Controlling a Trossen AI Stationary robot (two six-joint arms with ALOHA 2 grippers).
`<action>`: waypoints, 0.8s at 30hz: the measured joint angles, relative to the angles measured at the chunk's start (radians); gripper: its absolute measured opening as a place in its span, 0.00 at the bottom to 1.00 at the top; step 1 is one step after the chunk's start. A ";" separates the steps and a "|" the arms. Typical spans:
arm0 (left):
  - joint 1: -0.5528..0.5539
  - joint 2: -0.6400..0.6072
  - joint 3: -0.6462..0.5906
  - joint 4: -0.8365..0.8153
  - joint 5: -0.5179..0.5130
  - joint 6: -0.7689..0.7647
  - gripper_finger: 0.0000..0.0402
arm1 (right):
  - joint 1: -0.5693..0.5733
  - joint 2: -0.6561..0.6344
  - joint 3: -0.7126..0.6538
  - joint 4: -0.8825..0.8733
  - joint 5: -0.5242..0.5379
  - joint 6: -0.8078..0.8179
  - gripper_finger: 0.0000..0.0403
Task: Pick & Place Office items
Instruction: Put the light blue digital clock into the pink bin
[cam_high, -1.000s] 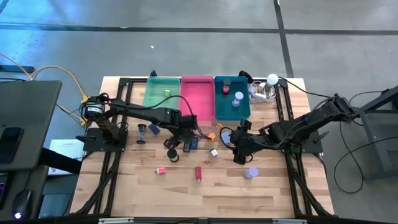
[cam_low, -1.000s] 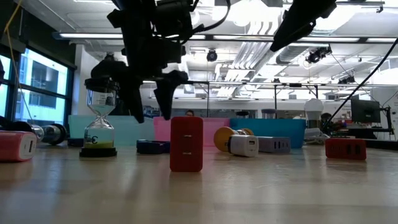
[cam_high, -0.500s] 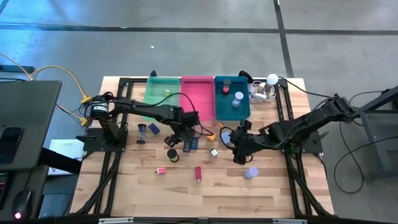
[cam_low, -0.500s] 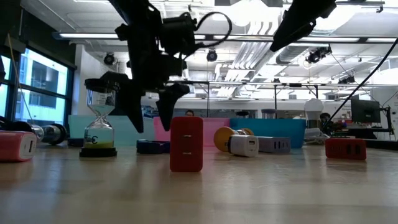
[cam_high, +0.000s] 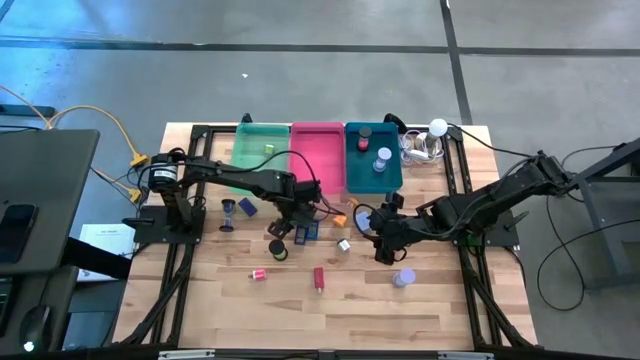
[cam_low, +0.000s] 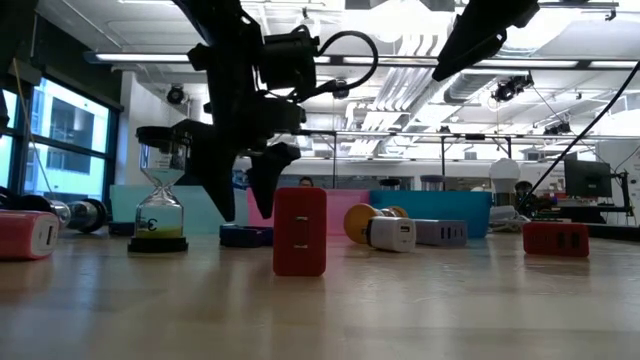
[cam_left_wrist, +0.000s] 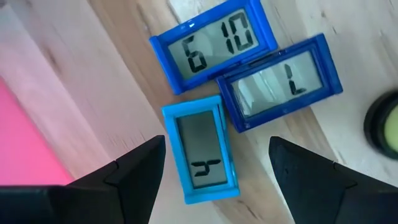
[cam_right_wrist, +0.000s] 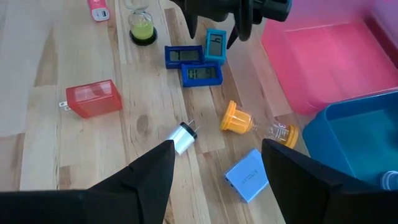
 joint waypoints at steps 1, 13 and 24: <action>0.000 0.000 0.000 0.000 0.000 -0.024 0.70 | 0.000 0.000 0.000 0.000 0.000 0.000 0.57; 0.009 0.000 0.000 0.003 0.047 -0.060 0.70 | 0.000 0.000 0.000 0.000 0.000 0.000 0.57; 0.009 0.000 0.000 0.006 0.058 -0.054 0.70 | 0.000 0.000 0.000 0.011 0.000 -0.001 0.57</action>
